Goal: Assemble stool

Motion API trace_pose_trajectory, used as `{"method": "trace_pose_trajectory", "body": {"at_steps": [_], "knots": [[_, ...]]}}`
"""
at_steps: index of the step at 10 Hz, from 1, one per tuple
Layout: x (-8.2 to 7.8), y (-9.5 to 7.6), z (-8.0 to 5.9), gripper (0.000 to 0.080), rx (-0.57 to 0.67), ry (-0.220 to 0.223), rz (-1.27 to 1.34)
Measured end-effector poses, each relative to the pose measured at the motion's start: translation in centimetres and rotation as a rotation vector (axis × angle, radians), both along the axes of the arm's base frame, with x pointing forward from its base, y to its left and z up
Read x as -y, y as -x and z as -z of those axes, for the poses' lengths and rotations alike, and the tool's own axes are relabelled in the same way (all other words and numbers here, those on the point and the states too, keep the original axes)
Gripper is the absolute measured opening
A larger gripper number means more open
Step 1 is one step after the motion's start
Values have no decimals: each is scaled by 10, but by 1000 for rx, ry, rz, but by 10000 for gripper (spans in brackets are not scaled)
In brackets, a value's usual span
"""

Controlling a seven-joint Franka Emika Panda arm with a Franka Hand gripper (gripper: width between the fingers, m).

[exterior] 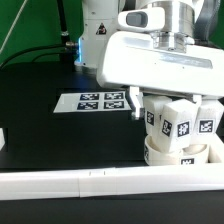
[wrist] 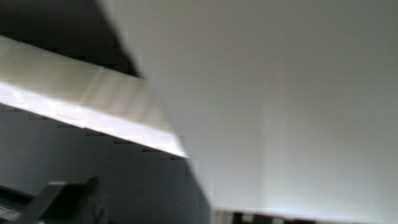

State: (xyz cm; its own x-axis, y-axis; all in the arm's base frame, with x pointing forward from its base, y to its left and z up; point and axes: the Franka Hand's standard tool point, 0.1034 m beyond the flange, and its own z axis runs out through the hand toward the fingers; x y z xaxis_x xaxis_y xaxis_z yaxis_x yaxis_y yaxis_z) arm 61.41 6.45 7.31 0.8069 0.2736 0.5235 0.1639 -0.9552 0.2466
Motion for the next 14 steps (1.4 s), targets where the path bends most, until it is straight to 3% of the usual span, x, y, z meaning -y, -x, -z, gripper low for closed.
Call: {"method": "trace_pose_trajectory", "body": {"at_steps": [6,11,14], "knots": [[0,-1,-1,649,-6,-5,8],[-21,-24,-37,649,-21,-54,9],[6,-25,-67,649,-202,-66,2]]}}
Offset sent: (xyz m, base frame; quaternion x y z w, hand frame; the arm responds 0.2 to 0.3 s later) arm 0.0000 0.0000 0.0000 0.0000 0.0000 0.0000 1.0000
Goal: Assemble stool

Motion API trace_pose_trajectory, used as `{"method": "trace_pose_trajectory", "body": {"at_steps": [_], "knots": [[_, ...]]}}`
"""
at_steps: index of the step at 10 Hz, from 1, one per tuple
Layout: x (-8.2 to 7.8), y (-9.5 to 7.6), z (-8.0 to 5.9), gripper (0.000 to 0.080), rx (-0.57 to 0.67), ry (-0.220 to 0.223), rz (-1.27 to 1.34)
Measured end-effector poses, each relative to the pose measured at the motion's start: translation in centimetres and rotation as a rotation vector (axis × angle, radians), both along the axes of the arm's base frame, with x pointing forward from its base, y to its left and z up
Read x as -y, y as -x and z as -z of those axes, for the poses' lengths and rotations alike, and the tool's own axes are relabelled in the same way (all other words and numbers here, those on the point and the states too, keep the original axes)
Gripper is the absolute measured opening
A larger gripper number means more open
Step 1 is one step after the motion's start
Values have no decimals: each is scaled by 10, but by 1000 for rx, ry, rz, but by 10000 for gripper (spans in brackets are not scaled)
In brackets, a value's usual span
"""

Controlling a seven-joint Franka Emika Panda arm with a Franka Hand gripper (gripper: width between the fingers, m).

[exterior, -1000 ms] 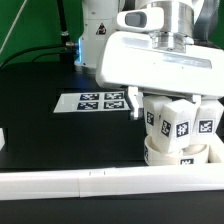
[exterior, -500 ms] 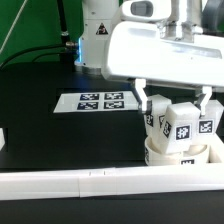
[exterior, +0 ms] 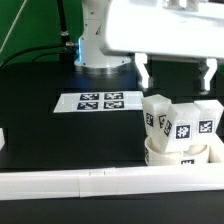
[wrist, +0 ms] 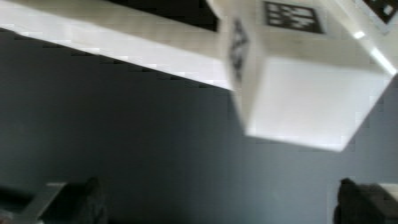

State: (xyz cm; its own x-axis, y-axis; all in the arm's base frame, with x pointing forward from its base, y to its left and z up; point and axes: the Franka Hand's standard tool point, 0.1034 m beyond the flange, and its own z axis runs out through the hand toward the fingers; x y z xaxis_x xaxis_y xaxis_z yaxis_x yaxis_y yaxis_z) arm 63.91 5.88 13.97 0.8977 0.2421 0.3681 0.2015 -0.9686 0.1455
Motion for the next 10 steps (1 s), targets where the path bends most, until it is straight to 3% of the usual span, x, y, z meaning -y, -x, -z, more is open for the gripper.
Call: {"method": "trace_pose_trajectory", "body": {"at_steps": [2,3,6,7,8,10], "knots": [[12,-3,-3,649,-135,-4,-8],[8,-3,-5,649,-237,-2,4],[6,-5,-4,649,-293,5,9],[7,-3,-3,649,-302,-9,8],[12,0,0,649,-320,-67,39],[7,2,11,649,-336,-126,74]]}}
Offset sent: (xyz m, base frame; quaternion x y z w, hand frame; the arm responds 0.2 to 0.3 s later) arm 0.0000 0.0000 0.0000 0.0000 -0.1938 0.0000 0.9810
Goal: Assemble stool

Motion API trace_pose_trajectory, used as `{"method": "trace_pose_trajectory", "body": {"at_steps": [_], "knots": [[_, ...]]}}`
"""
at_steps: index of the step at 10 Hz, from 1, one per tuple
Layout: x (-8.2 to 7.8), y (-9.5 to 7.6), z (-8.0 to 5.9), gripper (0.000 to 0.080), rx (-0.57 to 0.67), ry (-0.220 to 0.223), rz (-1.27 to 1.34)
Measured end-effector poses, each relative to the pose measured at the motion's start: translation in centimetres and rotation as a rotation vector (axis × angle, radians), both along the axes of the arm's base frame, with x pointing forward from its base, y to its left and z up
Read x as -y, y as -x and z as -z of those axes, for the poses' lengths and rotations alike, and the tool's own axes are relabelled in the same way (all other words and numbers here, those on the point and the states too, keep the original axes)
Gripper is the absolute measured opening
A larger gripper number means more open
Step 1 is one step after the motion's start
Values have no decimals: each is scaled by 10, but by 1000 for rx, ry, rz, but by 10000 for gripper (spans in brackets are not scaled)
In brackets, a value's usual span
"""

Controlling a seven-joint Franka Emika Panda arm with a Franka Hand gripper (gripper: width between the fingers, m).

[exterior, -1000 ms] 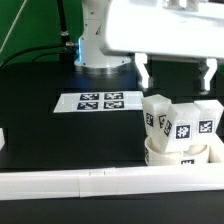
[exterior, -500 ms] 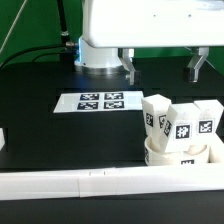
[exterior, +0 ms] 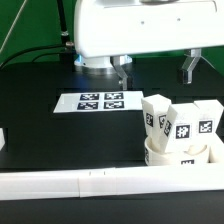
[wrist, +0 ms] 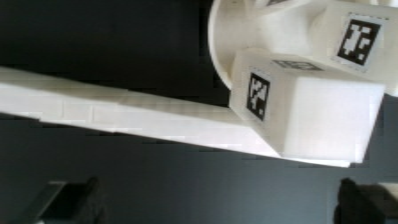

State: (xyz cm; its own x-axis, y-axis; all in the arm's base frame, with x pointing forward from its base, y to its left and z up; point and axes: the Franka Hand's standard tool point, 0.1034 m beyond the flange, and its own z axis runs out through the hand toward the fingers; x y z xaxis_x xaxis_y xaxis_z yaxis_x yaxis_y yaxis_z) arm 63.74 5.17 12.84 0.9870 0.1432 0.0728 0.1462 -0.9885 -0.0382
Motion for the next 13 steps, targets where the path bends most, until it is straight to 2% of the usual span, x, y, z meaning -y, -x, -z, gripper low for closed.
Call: {"method": "trace_pose_trajectory", "body": {"at_steps": [1,2,5,6,7,9,10,13], "knots": [[-5,0,7,649,-7,0,22],[-13,1,11,649,-8,29,26],[-11,2,12,649,-10,34,14],[-14,4,14,649,-15,8,40],[-17,4,17,649,-18,-42,74],[-30,6,23,649,-40,-45,-77],[-35,4,21,649,-60,-38,-112],[-26,3,21,649,-44,-2,-314]]}}
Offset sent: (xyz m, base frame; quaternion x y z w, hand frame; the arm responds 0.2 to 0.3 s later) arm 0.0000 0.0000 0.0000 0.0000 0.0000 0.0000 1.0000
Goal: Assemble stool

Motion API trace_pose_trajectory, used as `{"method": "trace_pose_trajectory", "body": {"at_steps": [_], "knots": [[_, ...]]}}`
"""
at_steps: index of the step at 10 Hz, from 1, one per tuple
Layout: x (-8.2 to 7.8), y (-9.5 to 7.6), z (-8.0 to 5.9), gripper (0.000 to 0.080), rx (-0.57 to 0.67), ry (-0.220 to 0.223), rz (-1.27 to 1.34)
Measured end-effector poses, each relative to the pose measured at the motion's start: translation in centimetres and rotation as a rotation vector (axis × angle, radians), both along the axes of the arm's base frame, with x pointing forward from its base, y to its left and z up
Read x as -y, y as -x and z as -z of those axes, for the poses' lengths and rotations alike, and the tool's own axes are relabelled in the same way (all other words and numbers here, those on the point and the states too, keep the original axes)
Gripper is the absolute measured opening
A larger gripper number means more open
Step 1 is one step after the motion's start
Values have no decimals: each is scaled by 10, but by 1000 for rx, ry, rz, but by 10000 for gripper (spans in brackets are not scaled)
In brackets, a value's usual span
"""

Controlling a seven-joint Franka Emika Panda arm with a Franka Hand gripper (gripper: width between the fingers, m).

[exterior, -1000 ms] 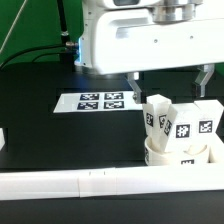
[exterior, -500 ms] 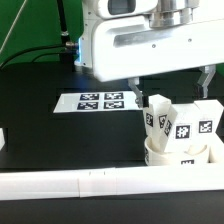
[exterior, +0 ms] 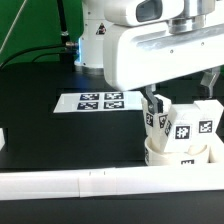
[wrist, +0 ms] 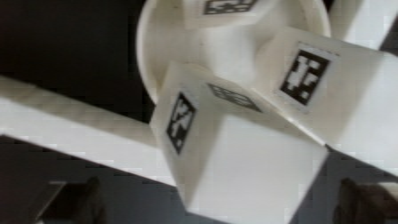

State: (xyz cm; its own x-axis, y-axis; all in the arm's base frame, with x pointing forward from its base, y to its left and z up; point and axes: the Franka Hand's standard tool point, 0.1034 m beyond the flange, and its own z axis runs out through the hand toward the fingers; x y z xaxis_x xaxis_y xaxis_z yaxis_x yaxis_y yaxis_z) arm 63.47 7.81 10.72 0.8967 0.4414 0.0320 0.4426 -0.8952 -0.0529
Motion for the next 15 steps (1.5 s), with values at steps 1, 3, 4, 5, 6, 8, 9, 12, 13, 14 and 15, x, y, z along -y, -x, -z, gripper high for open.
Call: {"method": "trace_pose_trajectory", "body": {"at_steps": [1,3,4,5,6,8,9,12,13,14,15], "knots": [[11,-2,-4,649,17,31,-192],[24,-6,-2,649,44,68,-491],[21,-10,-4,649,66,94,-616],[22,-10,-5,649,69,96,-633],[26,-10,-4,649,64,111,-702],[29,-10,-3,649,54,136,-800],[18,-10,3,649,42,158,-857],[-1,-13,7,649,63,186,-979],[-4,-17,7,649,90,194,-968],[-2,-16,11,649,90,197,-968],[-2,-16,11,649,89,196,-966]]}}
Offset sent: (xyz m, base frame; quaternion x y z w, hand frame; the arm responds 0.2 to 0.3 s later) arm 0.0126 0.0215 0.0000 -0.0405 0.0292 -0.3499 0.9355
